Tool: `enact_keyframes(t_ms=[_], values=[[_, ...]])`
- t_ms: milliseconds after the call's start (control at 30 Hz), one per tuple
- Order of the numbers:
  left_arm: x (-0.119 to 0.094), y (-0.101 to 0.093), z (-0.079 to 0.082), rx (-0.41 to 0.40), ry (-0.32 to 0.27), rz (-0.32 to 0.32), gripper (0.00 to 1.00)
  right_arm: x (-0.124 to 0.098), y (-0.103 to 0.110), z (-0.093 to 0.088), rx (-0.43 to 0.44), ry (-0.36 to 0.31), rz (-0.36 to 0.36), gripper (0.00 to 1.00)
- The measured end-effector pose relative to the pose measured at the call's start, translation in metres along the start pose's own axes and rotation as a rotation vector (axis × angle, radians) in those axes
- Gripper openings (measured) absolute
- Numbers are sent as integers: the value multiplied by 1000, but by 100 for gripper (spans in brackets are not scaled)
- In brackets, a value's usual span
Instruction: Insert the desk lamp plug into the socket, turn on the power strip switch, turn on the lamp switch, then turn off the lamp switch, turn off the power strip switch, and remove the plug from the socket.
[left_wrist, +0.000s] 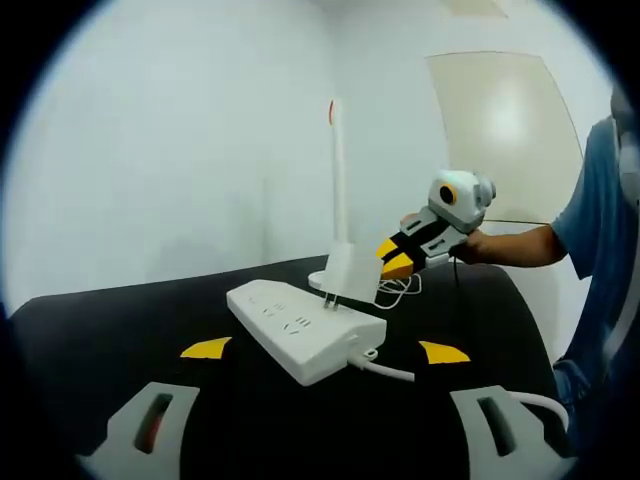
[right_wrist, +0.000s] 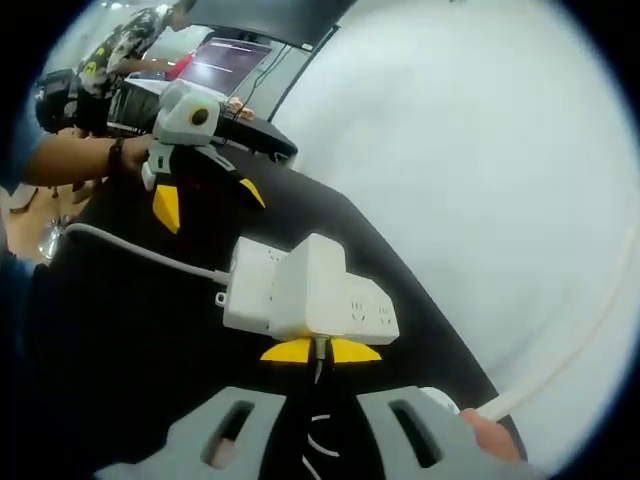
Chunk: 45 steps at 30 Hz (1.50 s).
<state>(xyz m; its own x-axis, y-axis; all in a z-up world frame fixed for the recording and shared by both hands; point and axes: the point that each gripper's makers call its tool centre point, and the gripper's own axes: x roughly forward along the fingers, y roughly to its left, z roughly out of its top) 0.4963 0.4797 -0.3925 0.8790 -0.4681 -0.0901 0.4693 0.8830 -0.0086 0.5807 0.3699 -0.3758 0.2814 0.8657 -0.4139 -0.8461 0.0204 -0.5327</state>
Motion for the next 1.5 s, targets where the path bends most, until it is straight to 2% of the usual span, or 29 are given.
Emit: enact_keyframes(t_ms=[467,633,733,867,900,1000,1100,1133,1333,1500], values=[[0,0,0,2,1,-2,69,-1,5,-8,-7,27,-3,6],[0,-1,0,2,0,-5,69,-3,7,-6,-37,53,-4,6],[0,-2,-1,5,3,-8,69,-4,8,-1,-101,93,7,6],[-2,0,0,-1,0,-3,69,-3,12,1,-103,156,35,6],[-2,1,0,-2,-2,-1,69,-3,11,4,-120,148,28,6],[-3,2,-1,-2,-1,2,69,-4,11,5,-125,179,43,6],[-2,1,-2,-1,4,2,69,-2,12,5,-120,213,69,6],[-2,1,-2,-2,3,3,69,-3,15,1,-123,247,96,6],[-1,1,-1,-10,-5,6,69,-2,19,1,-188,320,140,6],[-1,1,0,-13,-8,6,69,-1,16,5,-221,361,149,6]])
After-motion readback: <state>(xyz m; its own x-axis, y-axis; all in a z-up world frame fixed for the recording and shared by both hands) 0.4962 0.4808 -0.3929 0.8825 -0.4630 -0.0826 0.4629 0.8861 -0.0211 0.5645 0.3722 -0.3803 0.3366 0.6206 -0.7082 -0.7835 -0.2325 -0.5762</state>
